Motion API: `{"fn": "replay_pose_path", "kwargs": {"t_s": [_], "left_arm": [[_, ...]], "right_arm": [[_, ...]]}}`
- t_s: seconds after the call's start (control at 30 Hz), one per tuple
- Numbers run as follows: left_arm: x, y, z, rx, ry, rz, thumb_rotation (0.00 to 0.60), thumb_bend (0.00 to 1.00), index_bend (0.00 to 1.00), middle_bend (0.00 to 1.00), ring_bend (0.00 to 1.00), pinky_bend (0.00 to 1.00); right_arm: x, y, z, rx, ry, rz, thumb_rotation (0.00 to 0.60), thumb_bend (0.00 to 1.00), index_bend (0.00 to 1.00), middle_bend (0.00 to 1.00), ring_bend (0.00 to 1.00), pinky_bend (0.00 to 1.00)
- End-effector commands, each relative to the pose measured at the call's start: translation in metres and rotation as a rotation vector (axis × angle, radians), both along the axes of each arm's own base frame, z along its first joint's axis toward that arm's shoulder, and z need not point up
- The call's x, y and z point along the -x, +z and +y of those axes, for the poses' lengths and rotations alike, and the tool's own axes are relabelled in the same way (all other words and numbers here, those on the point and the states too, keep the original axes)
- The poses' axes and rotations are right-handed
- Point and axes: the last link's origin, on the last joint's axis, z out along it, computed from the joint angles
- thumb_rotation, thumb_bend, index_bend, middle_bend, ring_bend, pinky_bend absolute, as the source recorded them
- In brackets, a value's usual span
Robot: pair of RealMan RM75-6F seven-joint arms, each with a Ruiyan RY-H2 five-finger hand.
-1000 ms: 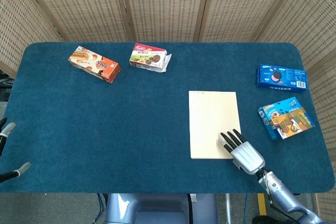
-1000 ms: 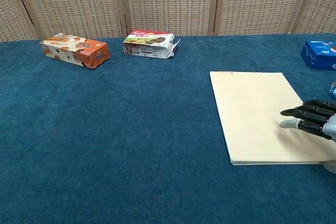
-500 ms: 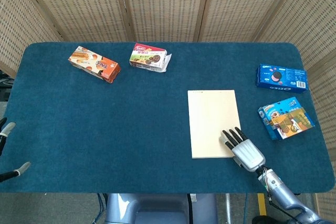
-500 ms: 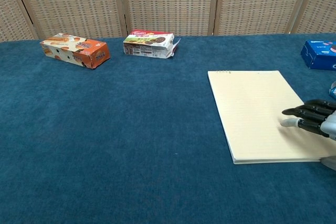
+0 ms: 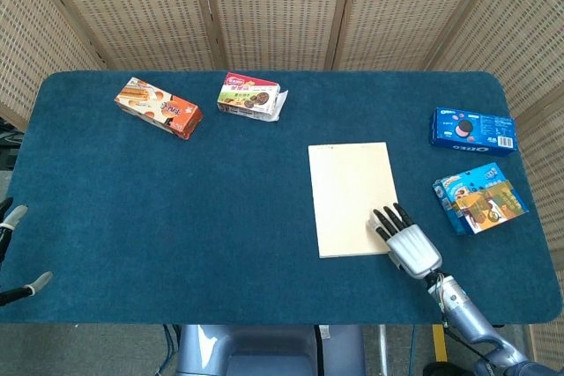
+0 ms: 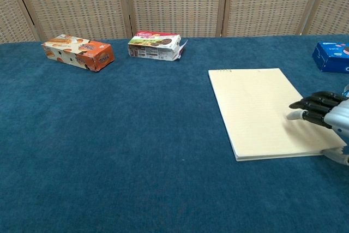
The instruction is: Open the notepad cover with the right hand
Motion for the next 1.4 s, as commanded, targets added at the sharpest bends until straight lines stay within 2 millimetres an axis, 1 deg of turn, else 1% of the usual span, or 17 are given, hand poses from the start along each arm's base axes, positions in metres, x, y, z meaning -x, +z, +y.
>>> {"fn": "replay_pose_path", "kwargs": {"t_s": [0.03, 0.2, 0.33, 0.7, 0.77, 0.83, 0.87, 0.93, 1.0, 1.1, 1.23, 1.4], "left_arm": [[0.0, 0.0, 0.001, 0.001, 0.001, 0.001, 0.6, 0.0, 0.0, 0.0, 0.0, 0.0], [0.0, 0.0, 0.002, 0.0, 0.005, -0.001, 0.6, 0.0, 0.0, 0.0, 0.0, 0.0], [0.001, 0.0, 0.003, 0.002, 0.009, -0.001, 0.6, 0.0, 0.0, 0.0, 0.0, 0.0], [0.001, -0.002, 0.006, 0.01, 0.021, 0.003, 0.6, 0.0, 0.0, 0.0, 0.0, 0.0], [0.001, -0.002, 0.007, 0.011, 0.023, 0.003, 0.6, 0.0, 0.0, 0.0, 0.0, 0.0], [0.001, -0.002, 0.007, 0.011, 0.025, 0.002, 0.6, 0.0, 0.0, 0.0, 0.0, 0.0], [0.002, -0.002, 0.007, 0.01, 0.026, 0.001, 0.6, 0.0, 0.0, 0.0, 0.0, 0.0], [0.002, -0.001, 0.007, 0.009, 0.027, -0.001, 0.6, 0.0, 0.0, 0.0, 0.0, 0.0], [0.002, -0.001, 0.007, 0.007, 0.028, -0.003, 0.6, 0.0, 0.0, 0.0, 0.0, 0.0], [0.002, 0.0, 0.007, 0.007, 0.027, -0.005, 0.6, 0.0, 0.0, 0.0, 0.0, 0.0], [0.002, -0.001, 0.006, 0.009, 0.024, -0.006, 0.6, 0.0, 0.0, 0.0, 0.0, 0.0], [0.001, -0.001, 0.006, 0.01, 0.023, -0.004, 0.6, 0.0, 0.0, 0.0, 0.0, 0.0]], "right_arm": [[-0.007, -0.001, -0.01, 0.033, 0.013, -0.023, 0.6, 0.45, 0.13, 0.07, 0.0, 0.01], [-0.024, -0.001, -0.023, 0.087, 0.035, -0.093, 0.6, 0.45, 0.13, 0.07, 0.0, 0.01], [-0.033, -0.003, -0.032, 0.112, 0.052, -0.116, 0.6, 0.45, 0.13, 0.07, 0.0, 0.01], [-0.057, -0.021, -0.057, 0.1, 0.052, -0.11, 0.6, 0.45, 0.13, 0.07, 0.0, 0.01], [-0.06, -0.024, -0.06, 0.095, 0.051, -0.101, 0.6, 0.45, 0.15, 0.08, 0.01, 0.01], [-0.061, -0.025, -0.061, 0.091, 0.051, -0.092, 0.6, 0.45, 0.19, 0.12, 0.04, 0.01], [-0.063, -0.027, -0.062, 0.089, 0.051, -0.089, 0.6, 0.45, 0.22, 0.16, 0.08, 0.02], [-0.063, -0.027, -0.062, 0.088, 0.05, -0.083, 0.6, 0.46, 0.34, 0.3, 0.2, 0.05], [-0.062, -0.028, -0.062, 0.089, 0.049, -0.079, 0.6, 0.5, 0.43, 0.39, 0.29, 0.09], [-0.059, -0.027, -0.061, 0.09, 0.048, -0.081, 0.6, 0.56, 0.52, 0.48, 0.37, 0.17], [-0.053, -0.025, -0.062, 0.094, 0.039, -0.09, 0.6, 0.6, 0.6, 0.56, 0.42, 0.23], [-0.046, -0.019, -0.062, 0.092, 0.022, -0.13, 0.6, 0.65, 0.63, 0.59, 0.45, 0.25]]}}
